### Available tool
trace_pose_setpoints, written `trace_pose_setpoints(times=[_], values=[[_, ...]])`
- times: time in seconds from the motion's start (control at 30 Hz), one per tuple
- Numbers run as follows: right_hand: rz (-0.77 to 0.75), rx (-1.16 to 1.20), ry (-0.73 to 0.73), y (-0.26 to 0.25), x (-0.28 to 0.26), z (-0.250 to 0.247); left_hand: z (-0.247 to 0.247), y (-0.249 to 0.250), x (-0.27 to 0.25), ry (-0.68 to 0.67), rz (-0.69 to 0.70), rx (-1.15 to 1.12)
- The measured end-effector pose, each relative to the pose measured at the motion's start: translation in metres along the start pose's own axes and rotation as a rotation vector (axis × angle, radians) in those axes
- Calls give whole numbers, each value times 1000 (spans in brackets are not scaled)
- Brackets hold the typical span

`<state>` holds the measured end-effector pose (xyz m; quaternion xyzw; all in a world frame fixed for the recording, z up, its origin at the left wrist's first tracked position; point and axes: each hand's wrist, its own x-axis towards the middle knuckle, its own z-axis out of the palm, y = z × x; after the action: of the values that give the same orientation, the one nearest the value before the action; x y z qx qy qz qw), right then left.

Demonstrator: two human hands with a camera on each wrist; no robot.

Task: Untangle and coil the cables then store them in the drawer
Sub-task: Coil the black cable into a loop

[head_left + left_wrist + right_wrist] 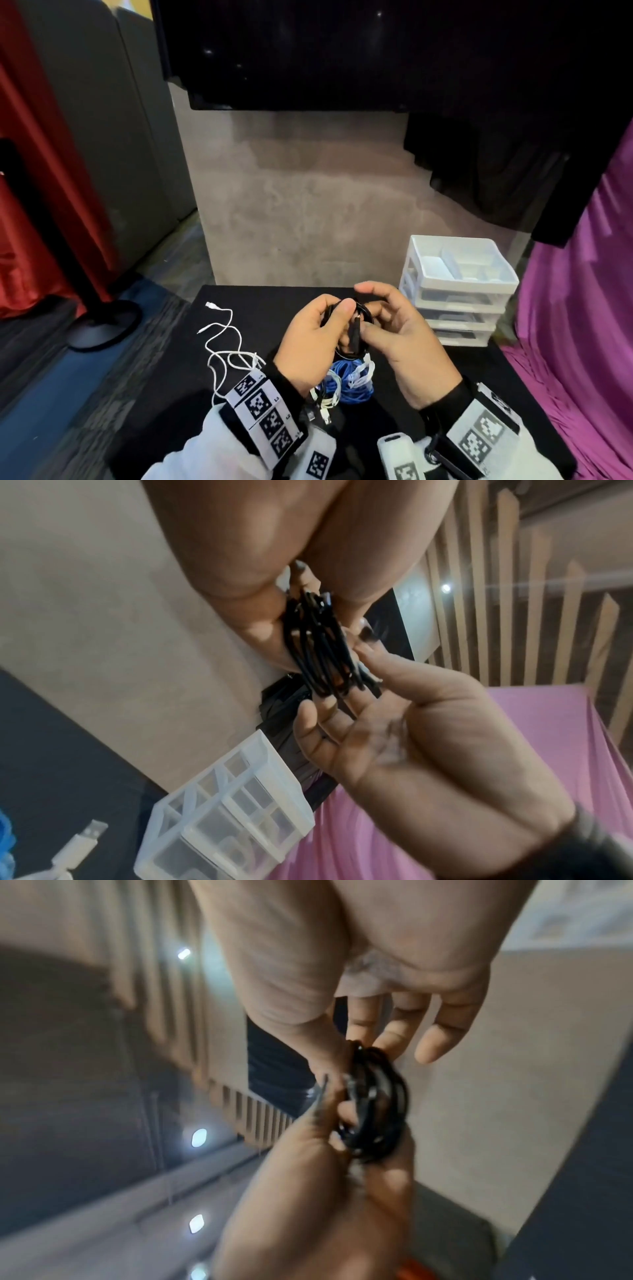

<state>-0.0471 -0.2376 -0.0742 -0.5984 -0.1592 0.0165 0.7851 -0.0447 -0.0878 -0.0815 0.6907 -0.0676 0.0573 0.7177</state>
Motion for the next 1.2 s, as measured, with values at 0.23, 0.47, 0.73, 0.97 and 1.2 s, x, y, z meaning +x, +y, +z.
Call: trace_pose_setpoints(times=[0.23,0.47,0.73,0.97,1.2], values=[[-134,-177,165,4,-2,5,1,-4,-1,-39,-127,-193],[131,132,118,5,-6,-2,-2,-4,-5,-10,-129,-241],[312,140,61,17,-10,-15,-6,-21,-17,-23,-93,-134],[361,227,95,43,-9,-39,-36,-55,-16,-262,-302,-176],[540,67,154,111,-18,-70,-23,-143,-10,-99,-356,273]])
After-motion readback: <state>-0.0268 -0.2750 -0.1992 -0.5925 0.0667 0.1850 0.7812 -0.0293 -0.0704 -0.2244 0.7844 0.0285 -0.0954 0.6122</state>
